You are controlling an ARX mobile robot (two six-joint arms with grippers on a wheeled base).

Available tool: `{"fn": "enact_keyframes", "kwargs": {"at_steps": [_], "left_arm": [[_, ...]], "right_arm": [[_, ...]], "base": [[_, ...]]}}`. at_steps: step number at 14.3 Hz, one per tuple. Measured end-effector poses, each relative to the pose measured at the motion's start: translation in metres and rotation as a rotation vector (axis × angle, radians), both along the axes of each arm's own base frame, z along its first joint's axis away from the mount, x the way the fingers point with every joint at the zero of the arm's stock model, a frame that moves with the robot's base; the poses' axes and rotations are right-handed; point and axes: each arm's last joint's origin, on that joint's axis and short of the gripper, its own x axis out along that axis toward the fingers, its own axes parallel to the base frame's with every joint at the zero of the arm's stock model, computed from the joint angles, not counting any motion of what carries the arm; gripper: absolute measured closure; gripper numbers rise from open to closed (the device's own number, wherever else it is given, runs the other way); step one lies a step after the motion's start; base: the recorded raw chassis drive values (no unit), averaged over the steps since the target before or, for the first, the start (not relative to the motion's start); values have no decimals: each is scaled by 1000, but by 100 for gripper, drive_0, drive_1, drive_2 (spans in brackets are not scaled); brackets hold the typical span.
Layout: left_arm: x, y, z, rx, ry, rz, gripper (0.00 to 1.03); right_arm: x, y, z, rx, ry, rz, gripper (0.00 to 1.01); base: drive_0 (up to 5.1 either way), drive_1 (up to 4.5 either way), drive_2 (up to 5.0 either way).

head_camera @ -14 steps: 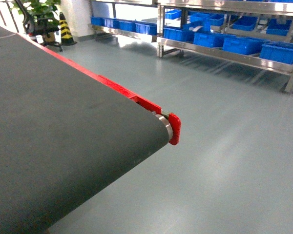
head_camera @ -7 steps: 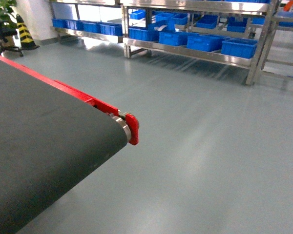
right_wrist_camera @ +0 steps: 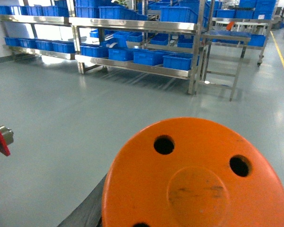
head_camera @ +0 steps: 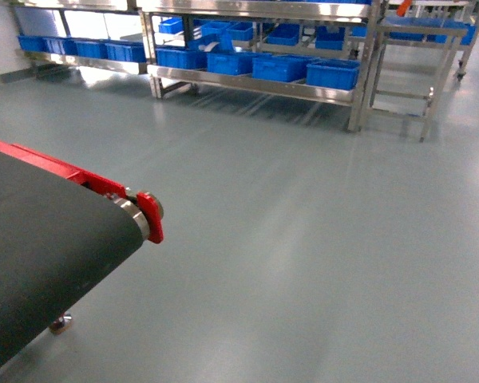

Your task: Sort blue parts and orange caps into right shelf containers

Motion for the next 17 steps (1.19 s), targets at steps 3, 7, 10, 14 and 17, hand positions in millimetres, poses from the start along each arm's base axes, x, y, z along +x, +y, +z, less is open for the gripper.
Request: {"fn": "enact_keyframes", "kwargs": {"at_steps": [3, 7, 10, 14, 17], "left_arm": [[0, 0, 0, 0, 0, 0, 60], [0, 0, 0, 0, 0, 0, 60], [0, 0, 0, 0, 0, 0, 60], [0, 0, 0, 0, 0, 0, 60], [0, 0, 0, 0, 0, 0, 60]], "right_arm": [[0, 0, 0, 0, 0, 0, 56], [0, 0, 0, 0, 0, 0, 56], [0, 0, 0, 0, 0, 0, 56], [0, 0, 0, 0, 0, 0, 56], [0, 0, 0, 0, 0, 0, 56]], "base": [[-158, -158, -158], [-159, -159, -159], [-159, -159, -159], [-157, -157, -157], [-157, -157, -157]]}}
